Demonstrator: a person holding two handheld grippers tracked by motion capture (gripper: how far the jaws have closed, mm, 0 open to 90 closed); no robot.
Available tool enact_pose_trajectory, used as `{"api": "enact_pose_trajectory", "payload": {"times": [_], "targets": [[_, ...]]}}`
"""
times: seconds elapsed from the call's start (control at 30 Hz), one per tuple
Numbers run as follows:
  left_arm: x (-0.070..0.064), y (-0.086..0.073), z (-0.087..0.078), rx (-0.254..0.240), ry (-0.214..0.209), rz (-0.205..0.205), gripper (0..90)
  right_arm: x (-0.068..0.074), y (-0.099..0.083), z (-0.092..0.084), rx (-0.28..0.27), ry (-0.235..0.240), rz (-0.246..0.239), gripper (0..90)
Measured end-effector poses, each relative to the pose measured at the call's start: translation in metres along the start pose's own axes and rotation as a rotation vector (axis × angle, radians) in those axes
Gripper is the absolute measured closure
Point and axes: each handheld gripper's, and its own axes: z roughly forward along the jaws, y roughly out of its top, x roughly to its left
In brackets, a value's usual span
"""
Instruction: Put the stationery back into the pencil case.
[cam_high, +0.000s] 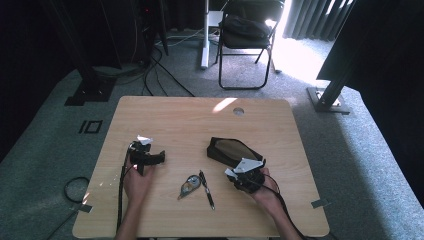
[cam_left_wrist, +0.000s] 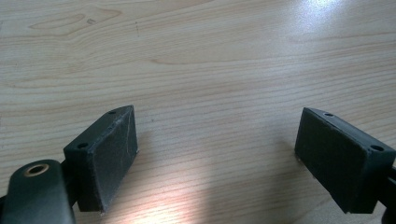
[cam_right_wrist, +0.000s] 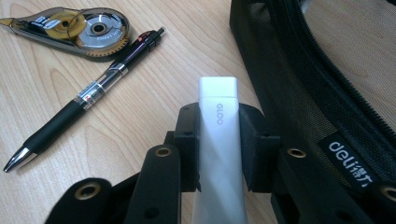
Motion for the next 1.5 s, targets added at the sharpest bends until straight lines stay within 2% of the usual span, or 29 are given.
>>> {"api": "enact_pose_trajectory", "payload": {"times": [1.5], "targets": [[0.000, 0.000, 0.000, 0.000, 0.000, 0.000, 13.4, 0.002, 0.013, -0.021, -0.064, -0.018, -0.027, 71.3]]}}
